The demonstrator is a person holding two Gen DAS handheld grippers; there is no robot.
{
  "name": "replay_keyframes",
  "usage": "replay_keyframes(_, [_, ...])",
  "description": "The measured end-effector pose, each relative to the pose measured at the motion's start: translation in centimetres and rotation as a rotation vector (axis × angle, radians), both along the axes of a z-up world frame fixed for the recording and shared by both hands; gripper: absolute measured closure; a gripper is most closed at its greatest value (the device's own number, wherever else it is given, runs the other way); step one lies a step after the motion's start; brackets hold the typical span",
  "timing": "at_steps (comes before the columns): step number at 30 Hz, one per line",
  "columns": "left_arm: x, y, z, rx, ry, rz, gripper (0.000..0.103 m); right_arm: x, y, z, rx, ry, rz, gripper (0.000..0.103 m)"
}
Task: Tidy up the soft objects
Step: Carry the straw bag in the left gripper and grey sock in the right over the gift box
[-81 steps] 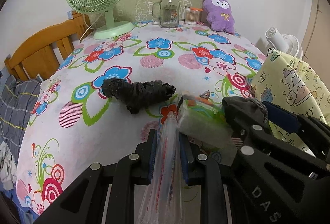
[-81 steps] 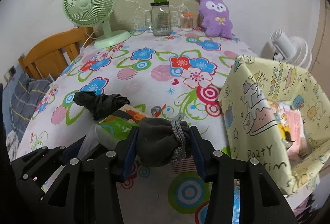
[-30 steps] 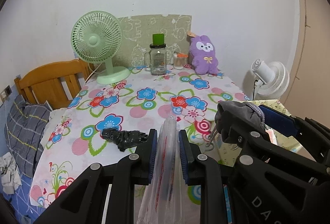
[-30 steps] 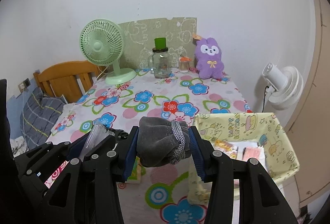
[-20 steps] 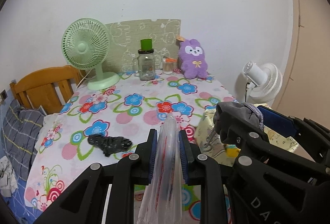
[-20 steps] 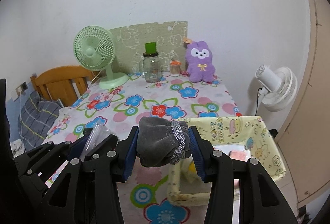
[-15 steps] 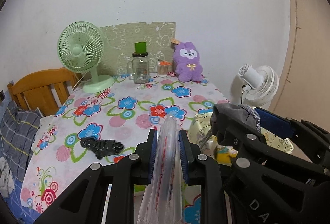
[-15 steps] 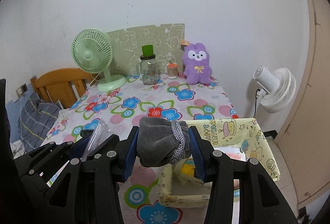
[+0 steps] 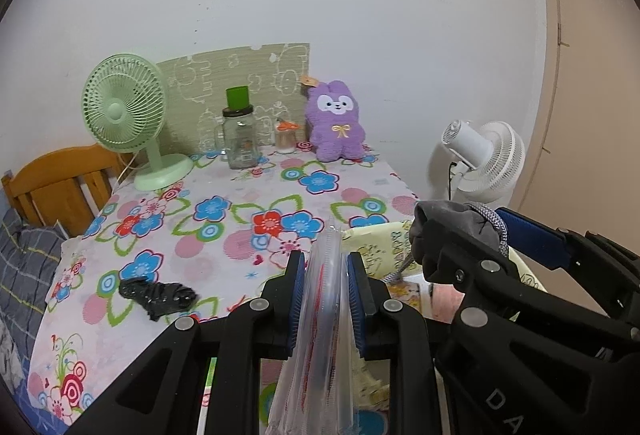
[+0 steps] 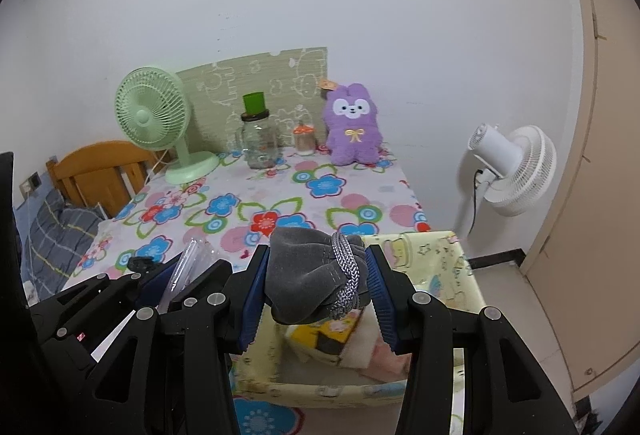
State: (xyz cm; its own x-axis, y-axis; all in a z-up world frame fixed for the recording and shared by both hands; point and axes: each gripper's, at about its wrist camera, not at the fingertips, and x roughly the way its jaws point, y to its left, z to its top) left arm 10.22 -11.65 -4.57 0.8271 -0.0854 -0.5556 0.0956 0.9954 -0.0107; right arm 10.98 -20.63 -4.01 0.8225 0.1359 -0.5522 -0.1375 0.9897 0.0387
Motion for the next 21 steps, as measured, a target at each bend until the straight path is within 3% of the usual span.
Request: replay_keyframes(21, [3.5,-5.3,-1.4,0.011,0.022,-0.086,0.083,2.3,-5.3,-1.3,0.013,0.016,-0.089,0.052])
